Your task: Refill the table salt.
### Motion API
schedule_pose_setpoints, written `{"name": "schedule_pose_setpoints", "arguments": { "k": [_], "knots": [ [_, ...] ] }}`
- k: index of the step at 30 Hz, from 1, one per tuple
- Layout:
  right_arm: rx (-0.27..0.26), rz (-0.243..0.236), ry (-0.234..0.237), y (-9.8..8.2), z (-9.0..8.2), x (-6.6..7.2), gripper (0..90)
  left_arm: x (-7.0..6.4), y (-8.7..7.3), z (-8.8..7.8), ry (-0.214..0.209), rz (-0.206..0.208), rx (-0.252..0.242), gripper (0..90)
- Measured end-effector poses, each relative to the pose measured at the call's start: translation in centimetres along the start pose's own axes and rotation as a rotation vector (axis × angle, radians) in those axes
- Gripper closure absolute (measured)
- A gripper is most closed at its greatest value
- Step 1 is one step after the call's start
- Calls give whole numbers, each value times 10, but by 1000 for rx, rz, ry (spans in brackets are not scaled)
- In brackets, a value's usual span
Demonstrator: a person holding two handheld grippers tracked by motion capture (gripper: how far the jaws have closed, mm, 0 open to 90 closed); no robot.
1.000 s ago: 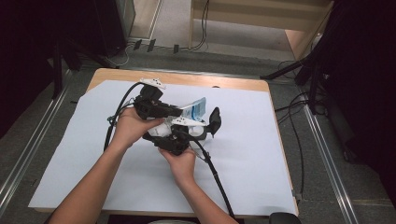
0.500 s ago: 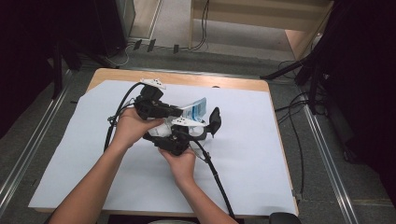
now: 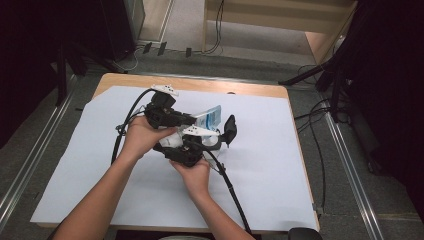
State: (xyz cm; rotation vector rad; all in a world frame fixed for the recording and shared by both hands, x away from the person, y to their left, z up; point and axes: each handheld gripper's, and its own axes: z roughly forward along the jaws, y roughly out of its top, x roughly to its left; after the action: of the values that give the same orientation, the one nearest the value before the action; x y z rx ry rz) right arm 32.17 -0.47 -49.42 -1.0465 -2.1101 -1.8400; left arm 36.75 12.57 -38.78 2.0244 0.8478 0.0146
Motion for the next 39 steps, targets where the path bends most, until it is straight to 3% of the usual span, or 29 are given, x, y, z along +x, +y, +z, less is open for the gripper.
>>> {"name": "schedule_pose_setpoints", "arguments": {
  "k": [39],
  "knots": [
    [-13, 21, -3, 1, -2, -2, 661, -2, 0, 1, -6, 11, -11, 843]
  ]
}}
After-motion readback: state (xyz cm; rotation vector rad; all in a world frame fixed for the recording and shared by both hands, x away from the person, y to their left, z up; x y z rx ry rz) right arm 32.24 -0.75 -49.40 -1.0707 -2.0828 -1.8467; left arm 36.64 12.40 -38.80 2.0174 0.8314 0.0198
